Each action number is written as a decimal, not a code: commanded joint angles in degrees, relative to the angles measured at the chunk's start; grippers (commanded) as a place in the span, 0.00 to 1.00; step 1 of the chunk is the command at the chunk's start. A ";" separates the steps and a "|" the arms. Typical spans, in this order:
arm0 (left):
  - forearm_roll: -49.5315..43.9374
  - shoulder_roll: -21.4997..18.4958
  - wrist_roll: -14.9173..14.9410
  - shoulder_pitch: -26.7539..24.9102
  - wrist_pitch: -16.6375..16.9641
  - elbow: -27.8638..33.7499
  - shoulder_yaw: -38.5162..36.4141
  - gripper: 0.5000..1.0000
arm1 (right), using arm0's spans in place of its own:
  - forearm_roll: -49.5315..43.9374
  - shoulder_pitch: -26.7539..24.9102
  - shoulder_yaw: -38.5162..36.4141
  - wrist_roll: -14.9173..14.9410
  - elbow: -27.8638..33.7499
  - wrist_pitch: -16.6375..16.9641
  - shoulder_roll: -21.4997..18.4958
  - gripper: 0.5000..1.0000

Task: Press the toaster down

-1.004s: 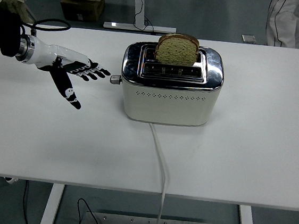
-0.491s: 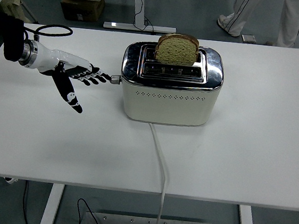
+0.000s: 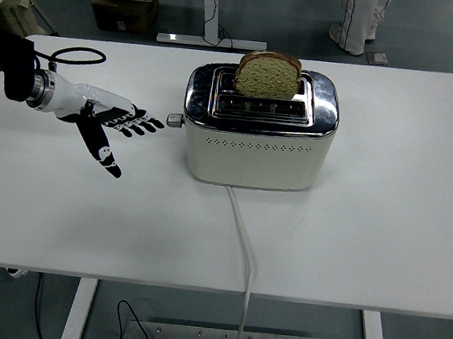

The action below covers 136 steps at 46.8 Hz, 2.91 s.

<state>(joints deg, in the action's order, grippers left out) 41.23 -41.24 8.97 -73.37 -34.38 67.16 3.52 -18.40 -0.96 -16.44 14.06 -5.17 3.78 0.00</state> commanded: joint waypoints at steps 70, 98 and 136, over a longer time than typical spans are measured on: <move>-0.71 1.33 -0.09 -1.43 0.80 -0.19 0.08 1.00 | -0.06 0.35 0.00 0.00 0.07 0.00 0.00 1.00; -0.71 3.71 -0.36 0.15 0.89 -3.26 0.08 1.00 | 0.03 0.35 0.00 0.00 -0.01 0.09 0.00 1.00; -0.71 7.05 -0.71 5.34 3.35 -5.99 0.26 1.00 | 0.03 0.09 -0.09 0.00 -0.01 0.09 0.00 1.00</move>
<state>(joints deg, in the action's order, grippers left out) 40.53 -34.56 8.17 -68.24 -31.03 61.35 3.80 -18.38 -0.80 -16.53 14.06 -5.19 3.86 0.00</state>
